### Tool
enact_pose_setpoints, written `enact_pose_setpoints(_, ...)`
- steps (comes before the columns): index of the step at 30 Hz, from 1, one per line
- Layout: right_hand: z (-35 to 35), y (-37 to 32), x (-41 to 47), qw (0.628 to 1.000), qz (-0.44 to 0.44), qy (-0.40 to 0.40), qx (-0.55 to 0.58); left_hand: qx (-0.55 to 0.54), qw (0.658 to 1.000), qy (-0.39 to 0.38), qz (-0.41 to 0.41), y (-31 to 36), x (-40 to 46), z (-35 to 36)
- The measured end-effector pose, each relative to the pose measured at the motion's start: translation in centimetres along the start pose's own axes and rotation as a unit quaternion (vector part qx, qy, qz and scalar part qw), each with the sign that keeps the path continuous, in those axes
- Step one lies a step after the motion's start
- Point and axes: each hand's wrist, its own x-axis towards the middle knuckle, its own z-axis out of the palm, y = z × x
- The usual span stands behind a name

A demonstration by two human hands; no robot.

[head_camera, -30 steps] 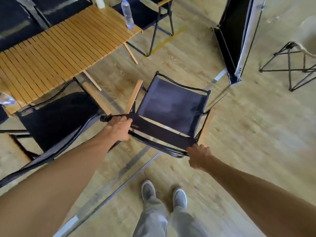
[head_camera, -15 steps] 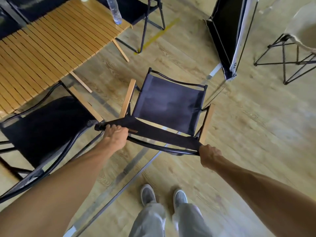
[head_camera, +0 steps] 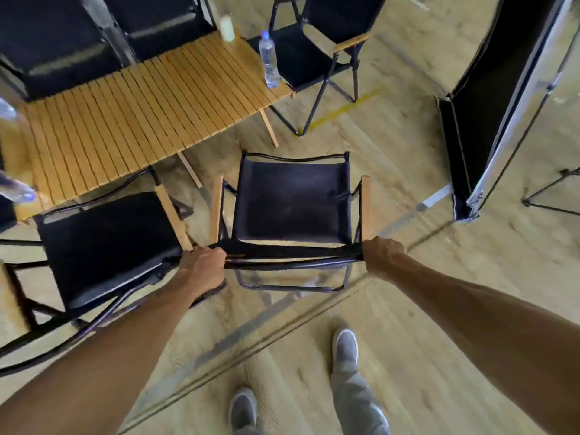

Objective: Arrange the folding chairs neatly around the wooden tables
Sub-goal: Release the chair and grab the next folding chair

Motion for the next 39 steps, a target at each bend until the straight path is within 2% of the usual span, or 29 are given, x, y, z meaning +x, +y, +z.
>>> enact_pose_setpoints(4, -3.8, 3.3, 6.9, 0.997, -0.023, 0.057, -0.042, -0.043, 0.997, -0.05, -0.033, 3.7, 1.3, -1.1)
enact_pose_setpoints(10, -7.4, 4.2, 14.9, 0.992, -0.036, 0.096, -0.075, -0.098, 0.99, -0.07, -0.076, 7.4, 3.7, -1.5)
enact_pose_setpoints(18, -9.5, 2.6, 21.4, 0.991, -0.049, 0.062, -0.107, -0.089, 0.988, -0.064, -0.111, 6.3, 8.2, -5.2)
enact_pose_setpoints(29, -12.4, 1.5, 25.6, 0.99, -0.045, 0.075, -0.112, -0.103, 0.982, -0.094, -0.127, 5.3, 11.6, -7.9)
enact_pose_setpoints(35, -12.0, 1.8, 24.9, 0.987, -0.091, 0.067, -0.112, -0.136, 0.977, -0.089, -0.137, 5.3, 10.8, -7.6)
enact_pose_setpoints(39, -11.2, 1.9, 22.7, 0.982, -0.147, 0.083, -0.086, -0.181, 0.976, -0.061, -0.101, 7.2, 9.8, -8.8)
